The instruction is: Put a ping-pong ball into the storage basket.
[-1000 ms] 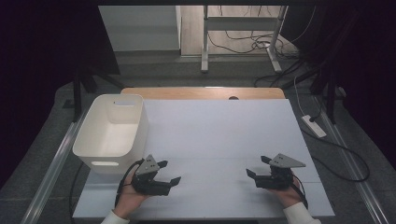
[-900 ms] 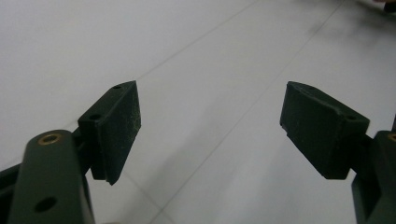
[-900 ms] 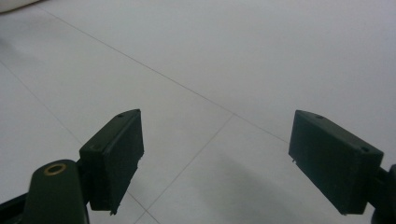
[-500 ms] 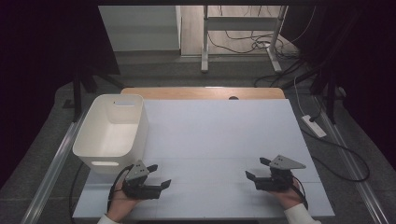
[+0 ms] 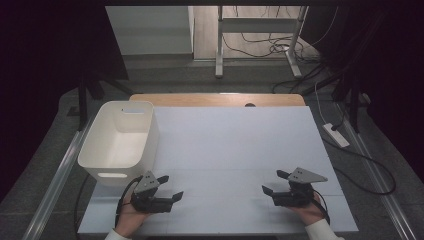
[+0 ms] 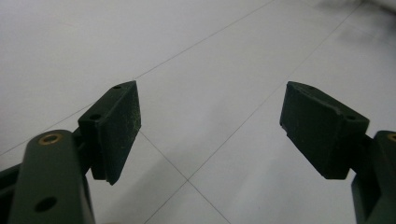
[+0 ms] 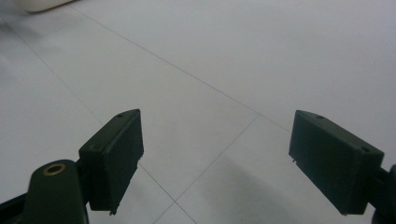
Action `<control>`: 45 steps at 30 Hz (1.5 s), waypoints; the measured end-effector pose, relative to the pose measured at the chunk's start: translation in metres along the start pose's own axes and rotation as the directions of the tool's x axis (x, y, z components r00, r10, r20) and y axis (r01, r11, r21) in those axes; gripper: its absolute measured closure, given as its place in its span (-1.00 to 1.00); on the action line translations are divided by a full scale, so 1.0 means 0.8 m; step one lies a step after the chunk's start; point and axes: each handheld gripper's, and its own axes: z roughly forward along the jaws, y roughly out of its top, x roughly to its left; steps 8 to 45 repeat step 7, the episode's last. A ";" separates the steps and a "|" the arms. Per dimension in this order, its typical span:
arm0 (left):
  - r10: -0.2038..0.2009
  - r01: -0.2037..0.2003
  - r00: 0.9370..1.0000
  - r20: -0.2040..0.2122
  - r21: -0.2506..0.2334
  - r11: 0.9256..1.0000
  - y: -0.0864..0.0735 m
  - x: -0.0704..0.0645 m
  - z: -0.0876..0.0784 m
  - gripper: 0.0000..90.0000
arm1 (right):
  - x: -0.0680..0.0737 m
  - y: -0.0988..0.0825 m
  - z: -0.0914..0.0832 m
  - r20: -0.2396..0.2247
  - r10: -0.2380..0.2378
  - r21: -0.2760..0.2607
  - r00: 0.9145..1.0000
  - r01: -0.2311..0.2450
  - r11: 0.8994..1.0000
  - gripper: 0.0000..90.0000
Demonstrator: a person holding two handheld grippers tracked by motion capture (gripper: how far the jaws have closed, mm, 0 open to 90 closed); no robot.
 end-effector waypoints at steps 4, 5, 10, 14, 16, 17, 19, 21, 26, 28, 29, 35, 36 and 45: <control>-0.001 0.001 1.000 0.001 0.000 1.000 0.000 0.000 0.000 -0.53 | 0.000 0.000 -0.001 0.002 -0.001 0.000 1.000 0.001 1.000 -0.61; -0.001 0.001 1.000 0.001 0.000 1.000 0.000 0.000 0.000 -0.53 | 0.000 0.000 -0.001 0.001 0.001 -0.002 1.000 -0.001 1.000 -0.61; -0.001 0.001 1.000 0.001 -0.001 1.000 0.001 0.001 0.001 -0.53 | 0.000 -0.001 -0.001 0.001 0.001 -0.002 1.000 -0.001 1.000 -0.61; -0.001 0.001 1.000 0.001 -0.001 1.000 0.001 0.001 0.001 -0.53 | 0.000 -0.001 -0.001 0.001 0.001 -0.002 1.000 -0.001 1.000 -0.61; -0.001 0.001 1.000 0.001 -0.001 1.000 0.001 0.001 0.001 -0.53 | 0.000 -0.001 -0.001 0.001 0.001 -0.002 1.000 -0.001 1.000 -0.61; -0.001 0.001 1.000 0.001 -0.001 1.000 0.001 0.001 0.001 -0.53 | 0.000 -0.001 -0.001 0.001 0.001 -0.002 1.000 -0.001 1.000 -0.61; -0.001 0.001 1.000 0.001 -0.001 1.000 0.001 0.001 0.001 -0.53 | 0.000 -0.001 -0.001 0.001 0.001 -0.002 1.000 -0.001 1.000 -0.61; -0.001 0.001 1.000 0.001 -0.001 1.000 0.001 0.001 0.001 -0.53 | 0.000 -0.001 -0.001 0.001 0.001 -0.002 1.000 -0.001 1.000 -0.61; -0.001 0.001 1.000 0.001 -0.001 1.000 0.001 0.001 0.001 -0.53 | 0.000 -0.001 -0.001 0.001 0.001 -0.002 1.000 -0.001 1.000 -0.61; -0.001 0.001 1.000 0.001 -0.001 1.000 0.001 0.001 0.001 -0.53 | 0.000 -0.001 -0.001 0.001 0.001 -0.002 1.000 -0.001 1.000 -0.61; -0.001 0.001 1.000 0.001 -0.001 1.000 0.001 0.001 0.001 -0.53 | 0.000 -0.001 -0.001 0.001 0.001 -0.002 1.000 -0.001 1.000 -0.61; -0.001 0.001 1.000 0.001 -0.001 1.000 0.001 0.001 0.001 -0.53 | 0.000 -0.001 -0.001 0.001 0.001 -0.002 1.000 -0.001 1.000 -0.61; -0.001 0.001 1.000 0.001 -0.001 1.000 0.001 0.001 0.001 -0.53 | 0.000 -0.001 -0.001 0.001 0.001 -0.002 1.000 -0.001 1.000 -0.61; -0.001 0.001 1.000 0.001 -0.001 1.000 0.001 0.001 0.001 -0.53 | 0.000 -0.001 -0.001 0.001 0.001 -0.002 1.000 -0.001 1.000 -0.61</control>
